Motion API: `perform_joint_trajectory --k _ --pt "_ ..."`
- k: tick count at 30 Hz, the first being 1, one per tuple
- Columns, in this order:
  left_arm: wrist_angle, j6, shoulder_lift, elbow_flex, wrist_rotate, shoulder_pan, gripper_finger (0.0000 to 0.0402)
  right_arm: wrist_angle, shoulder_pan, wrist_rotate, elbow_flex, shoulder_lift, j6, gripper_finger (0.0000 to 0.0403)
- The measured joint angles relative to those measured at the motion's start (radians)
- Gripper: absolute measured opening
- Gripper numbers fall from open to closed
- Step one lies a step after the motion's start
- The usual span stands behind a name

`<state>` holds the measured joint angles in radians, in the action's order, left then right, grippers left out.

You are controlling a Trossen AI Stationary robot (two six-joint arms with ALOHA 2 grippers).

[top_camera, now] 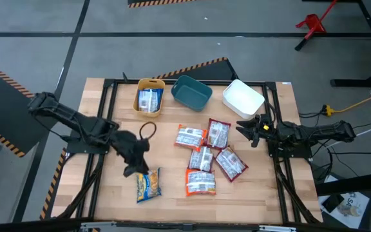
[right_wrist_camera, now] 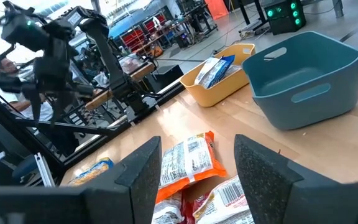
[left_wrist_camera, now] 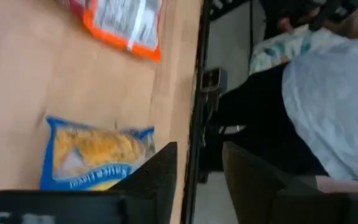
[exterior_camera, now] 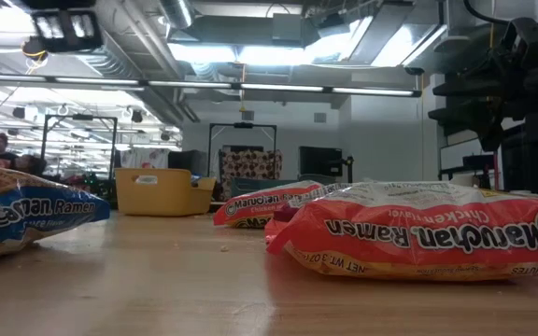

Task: Sort Maruchan noodles
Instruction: Put the blue noodle pack into the yellow bin

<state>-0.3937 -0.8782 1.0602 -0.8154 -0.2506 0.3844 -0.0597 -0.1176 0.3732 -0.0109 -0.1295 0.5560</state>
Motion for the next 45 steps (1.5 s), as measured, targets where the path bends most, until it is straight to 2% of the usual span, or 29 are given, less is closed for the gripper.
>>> perform_joint_trajectory --k 4,12,17,21,22,29,34,39,45 --pt "-0.003 0.038 0.052 0.001 -0.012 0.065 0.0164 0.000 0.000 0.000 0.000 0.000 0.015 0.0191" --pt "-0.073 0.265 0.185 0.000 -0.018 0.142 0.0216 0.000 0.000 0.001 0.000 0.000 0.019 0.0191" --pt "-0.174 0.359 0.268 0.000 0.082 0.169 0.0236 -0.001 0.000 0.016 0.000 0.000 0.019 0.0191" --pt "-0.279 0.326 0.331 0.000 0.281 0.181 0.0259 -0.002 0.000 0.029 0.000 0.000 0.019 0.0191" --pt "-0.313 0.308 0.346 0.001 0.297 0.180 0.0263 -0.002 0.000 0.028 0.000 0.000 0.020 0.0191" --pt "-0.281 0.307 0.383 0.001 0.201 0.176 0.0266 -0.002 0.000 0.028 0.000 0.000 0.045 0.0191" --pt "-0.262 0.311 0.383 0.001 0.239 0.175 0.0266 -0.002 0.000 0.028 0.000 0.000 0.042 0.0191" --pt "-0.250 0.288 0.383 0.001 0.329 0.175 0.0266 -0.002 0.000 0.028 0.000 0.000 0.042 0.0191" --pt "-0.271 0.335 0.383 0.022 0.294 0.176 0.0280 -0.002 0.000 0.028 0.000 0.000 0.042 0.0191"
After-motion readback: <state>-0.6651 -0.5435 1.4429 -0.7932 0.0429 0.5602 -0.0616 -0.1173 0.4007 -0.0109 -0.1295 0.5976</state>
